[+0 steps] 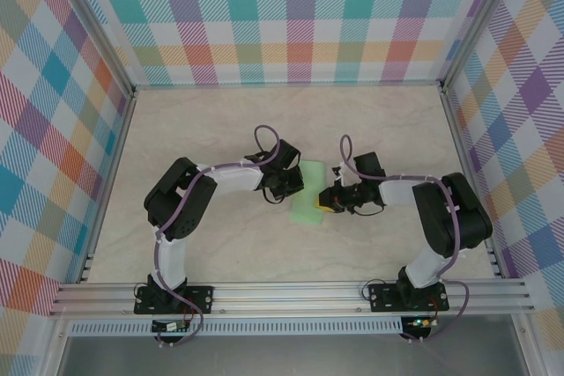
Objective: Fold a paper plane with a square sheet of paper (pick it up from the middle)
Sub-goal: Fold the square sheet of paper in half at the center of the table.
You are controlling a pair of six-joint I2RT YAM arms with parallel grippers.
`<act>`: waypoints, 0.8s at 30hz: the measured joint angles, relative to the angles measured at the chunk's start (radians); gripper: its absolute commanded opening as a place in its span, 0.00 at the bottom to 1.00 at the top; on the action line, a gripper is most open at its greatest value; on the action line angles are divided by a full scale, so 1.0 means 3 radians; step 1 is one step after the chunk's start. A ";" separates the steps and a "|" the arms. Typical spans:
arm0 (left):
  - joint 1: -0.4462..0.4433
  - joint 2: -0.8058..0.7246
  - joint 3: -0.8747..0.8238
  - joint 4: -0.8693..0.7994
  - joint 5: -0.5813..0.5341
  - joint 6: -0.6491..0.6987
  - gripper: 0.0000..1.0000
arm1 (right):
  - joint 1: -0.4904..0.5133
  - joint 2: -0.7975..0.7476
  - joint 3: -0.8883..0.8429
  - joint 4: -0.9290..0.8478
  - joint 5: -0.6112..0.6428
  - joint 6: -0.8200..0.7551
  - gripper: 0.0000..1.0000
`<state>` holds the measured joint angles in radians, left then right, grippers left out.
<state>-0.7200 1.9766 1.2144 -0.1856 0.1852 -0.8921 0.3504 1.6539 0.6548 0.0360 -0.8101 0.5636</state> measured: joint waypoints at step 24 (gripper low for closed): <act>-0.0001 0.0000 0.0033 -0.0084 -0.0011 0.0003 0.00 | 0.0097 -0.0238 -0.0191 0.0067 0.0070 0.0024 0.06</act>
<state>-0.7204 1.9766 1.2243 -0.2108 0.1818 -0.8913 0.3794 1.5826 0.5976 0.0563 -0.7891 0.5709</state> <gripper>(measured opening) 0.039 0.065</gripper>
